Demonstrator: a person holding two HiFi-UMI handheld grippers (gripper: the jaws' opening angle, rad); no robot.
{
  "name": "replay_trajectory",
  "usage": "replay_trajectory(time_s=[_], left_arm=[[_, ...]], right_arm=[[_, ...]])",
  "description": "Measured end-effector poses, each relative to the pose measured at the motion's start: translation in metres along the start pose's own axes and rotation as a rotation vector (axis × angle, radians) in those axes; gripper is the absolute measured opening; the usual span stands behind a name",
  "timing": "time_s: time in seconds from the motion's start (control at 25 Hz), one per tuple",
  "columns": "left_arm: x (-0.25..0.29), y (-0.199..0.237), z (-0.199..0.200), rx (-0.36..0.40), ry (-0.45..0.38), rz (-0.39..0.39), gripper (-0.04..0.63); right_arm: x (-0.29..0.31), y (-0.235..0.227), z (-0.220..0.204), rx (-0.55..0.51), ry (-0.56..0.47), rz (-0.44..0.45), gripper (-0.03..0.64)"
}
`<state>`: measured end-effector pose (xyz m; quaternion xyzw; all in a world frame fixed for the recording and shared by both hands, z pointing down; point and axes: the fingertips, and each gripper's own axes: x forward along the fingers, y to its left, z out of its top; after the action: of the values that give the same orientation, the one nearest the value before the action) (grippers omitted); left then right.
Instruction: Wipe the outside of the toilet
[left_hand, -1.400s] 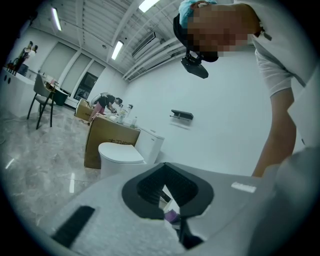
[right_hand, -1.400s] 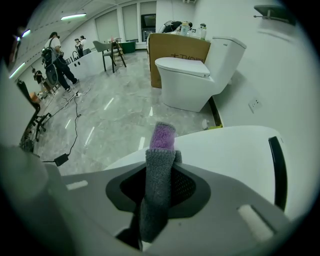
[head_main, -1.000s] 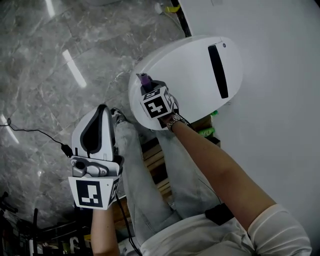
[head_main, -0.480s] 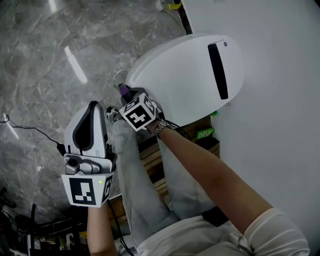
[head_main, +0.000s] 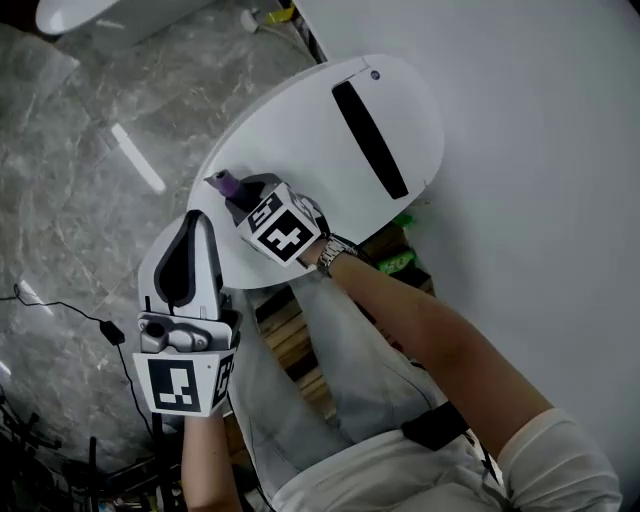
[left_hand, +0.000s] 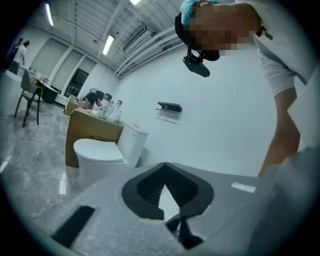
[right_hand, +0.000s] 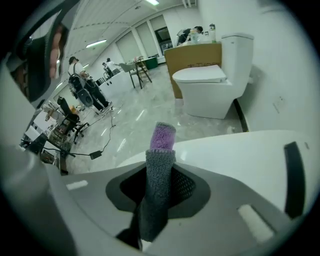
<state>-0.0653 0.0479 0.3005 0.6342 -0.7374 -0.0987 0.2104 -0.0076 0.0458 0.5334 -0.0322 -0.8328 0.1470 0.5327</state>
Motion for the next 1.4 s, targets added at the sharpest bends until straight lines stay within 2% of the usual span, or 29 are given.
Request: replay_trajectory(time_s=[0.16, 0.28, 0.48, 0.64, 0.84, 1.04, 1.28, 1.4], left_arm=[[0.048, -0.059, 0.000, 0.017, 0.004, -0.074, 0.005], [0.073, -0.088, 0.004, 0.025, 0.000, -0.105, 0.005], [0.099, -0.095, -0.002, 0.014, 0.016, -0.081, 0.005], [0.114, -0.096, -0.007, 0.019, 0.018, -0.043, 0.005], [0.116, -0.096, -0.003, 0.040, 0.004, -0.044, 0.005], [0.112, -0.062, -0.018, -0.004, 0.043, -0.068, 0.005], [0.091, -0.036, -0.023, 0.019, 0.120, -0.172, 0.005], [0.079, -0.015, -0.021, 0.028, 0.152, -0.202, 0.005]], right_arm=[[-0.059, -0.112, -0.022, 0.070, -0.023, -0.108, 0.097], [-0.107, -0.196, -0.029, 0.087, -0.041, -0.218, 0.097], [-0.169, -0.317, -0.039, 0.096, -0.003, -0.395, 0.098], [-0.192, -0.376, -0.043, 0.099, 0.057, -0.465, 0.098], [-0.188, -0.411, -0.047, 0.051, 0.158, -0.536, 0.098], [-0.175, -0.416, -0.030, 0.054, 0.198, -0.552, 0.091], [-0.166, -0.393, -0.025, 0.189, 0.110, -0.563, 0.084], [-0.151, -0.369, -0.012, 0.201, 0.085, -0.577, 0.083]])
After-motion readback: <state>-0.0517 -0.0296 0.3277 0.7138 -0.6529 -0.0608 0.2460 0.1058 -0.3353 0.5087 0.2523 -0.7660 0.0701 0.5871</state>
